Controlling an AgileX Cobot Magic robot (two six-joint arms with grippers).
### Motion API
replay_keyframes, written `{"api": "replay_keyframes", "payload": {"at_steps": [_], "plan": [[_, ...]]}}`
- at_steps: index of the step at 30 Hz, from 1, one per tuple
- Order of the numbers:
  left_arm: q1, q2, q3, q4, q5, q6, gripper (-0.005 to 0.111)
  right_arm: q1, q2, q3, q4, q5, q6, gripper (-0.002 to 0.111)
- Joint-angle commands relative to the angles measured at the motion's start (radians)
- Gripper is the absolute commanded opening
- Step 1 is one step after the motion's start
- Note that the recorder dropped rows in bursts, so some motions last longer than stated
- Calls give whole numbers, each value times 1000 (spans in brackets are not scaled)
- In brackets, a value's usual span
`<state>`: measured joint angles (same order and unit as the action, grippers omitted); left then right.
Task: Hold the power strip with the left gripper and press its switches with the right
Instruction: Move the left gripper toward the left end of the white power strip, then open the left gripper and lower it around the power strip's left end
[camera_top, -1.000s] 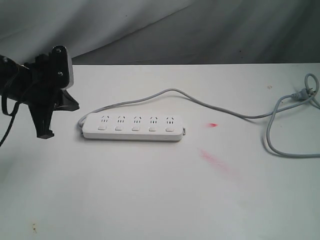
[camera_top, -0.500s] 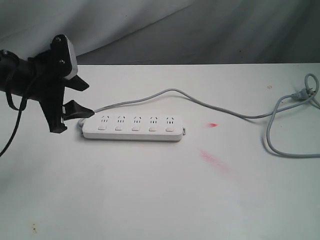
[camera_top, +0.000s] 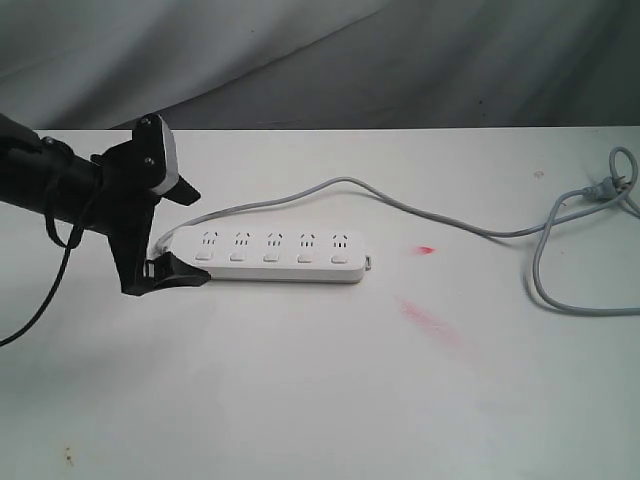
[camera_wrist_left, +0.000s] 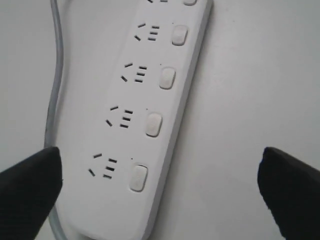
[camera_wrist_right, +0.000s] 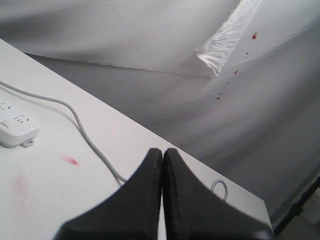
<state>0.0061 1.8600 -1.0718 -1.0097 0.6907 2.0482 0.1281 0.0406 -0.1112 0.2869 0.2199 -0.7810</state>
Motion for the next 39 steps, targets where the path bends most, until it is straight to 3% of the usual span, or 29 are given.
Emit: {"api": "replay_keyframes", "payload": {"at_steps": [1, 6, 9, 15, 30, 39], "plan": [[65, 27, -5, -105, 75, 44, 100, 1, -4, 5, -4, 1, 5, 0], [184, 68, -31, -118, 209, 44, 100, 1, -4, 5, -4, 1, 5, 0], [214, 105, -84, -82, 273, 44, 100, 1, -4, 5, -4, 1, 5, 0], [213, 187, -199, 27, 333, 44, 100, 1, -4, 5, -4, 1, 5, 0], [207, 359, -331, 124, 335, 44, 99, 1, -4, 5, -4, 1, 5, 0], [157, 378, -355, 151, 253, 44, 99, 1, -4, 5, -4, 1, 5, 0]]}}
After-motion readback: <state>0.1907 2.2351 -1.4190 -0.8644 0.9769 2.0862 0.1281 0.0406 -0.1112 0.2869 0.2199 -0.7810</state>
